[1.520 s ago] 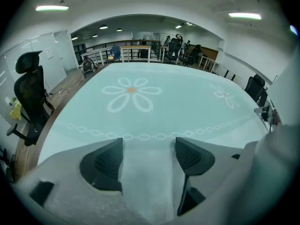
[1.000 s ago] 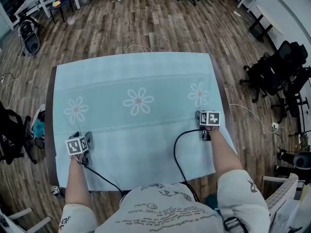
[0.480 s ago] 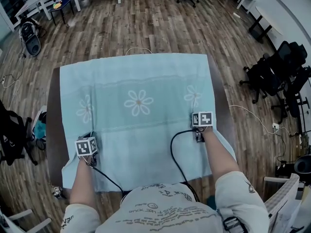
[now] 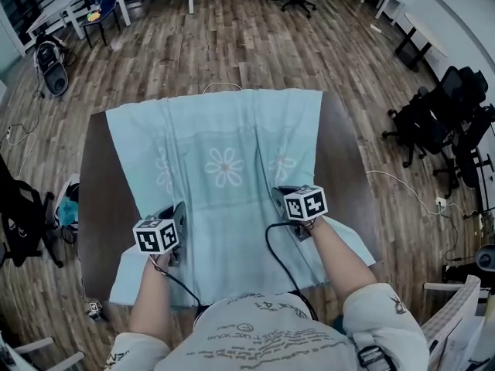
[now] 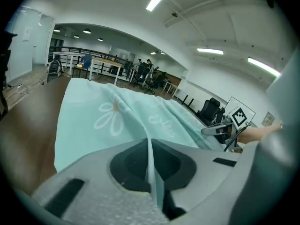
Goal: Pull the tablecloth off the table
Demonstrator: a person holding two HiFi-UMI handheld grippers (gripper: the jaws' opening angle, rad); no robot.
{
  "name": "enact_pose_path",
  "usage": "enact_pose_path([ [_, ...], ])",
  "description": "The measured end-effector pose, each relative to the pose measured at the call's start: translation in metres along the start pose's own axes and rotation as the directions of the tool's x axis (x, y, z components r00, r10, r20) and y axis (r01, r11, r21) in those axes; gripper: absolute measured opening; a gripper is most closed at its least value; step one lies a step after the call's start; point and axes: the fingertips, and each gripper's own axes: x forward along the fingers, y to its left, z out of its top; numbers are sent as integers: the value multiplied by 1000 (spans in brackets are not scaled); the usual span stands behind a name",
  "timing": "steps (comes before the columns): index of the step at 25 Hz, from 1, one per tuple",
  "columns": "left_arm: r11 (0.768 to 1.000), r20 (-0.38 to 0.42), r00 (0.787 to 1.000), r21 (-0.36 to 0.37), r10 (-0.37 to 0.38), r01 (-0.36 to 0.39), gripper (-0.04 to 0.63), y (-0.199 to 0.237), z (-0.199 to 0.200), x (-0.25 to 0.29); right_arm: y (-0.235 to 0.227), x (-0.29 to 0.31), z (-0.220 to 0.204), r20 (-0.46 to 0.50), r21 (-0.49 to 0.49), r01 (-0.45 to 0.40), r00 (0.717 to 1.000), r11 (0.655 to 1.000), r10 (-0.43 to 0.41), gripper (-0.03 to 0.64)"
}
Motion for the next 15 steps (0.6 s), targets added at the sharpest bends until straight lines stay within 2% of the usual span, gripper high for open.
enact_pose_path([
  [4,997,55,995,23,-79,78,8,-30,29,-12,52,-8,27,54,-45,-83,995,996,85,14],
  [8,984,91,985,111,-148,137,8,-63,53,-25,98,-21,51,118,-96,-151,980,984,162,14],
  [10,972,101,975,144,-199,184,8,-82,60,-33,123,-31,62,153,-120,-189,967,975,206,14],
  [15,943,158,938,174,-310,283,8,-128,79,-61,172,-67,85,223,-191,-264,926,946,303,14],
])
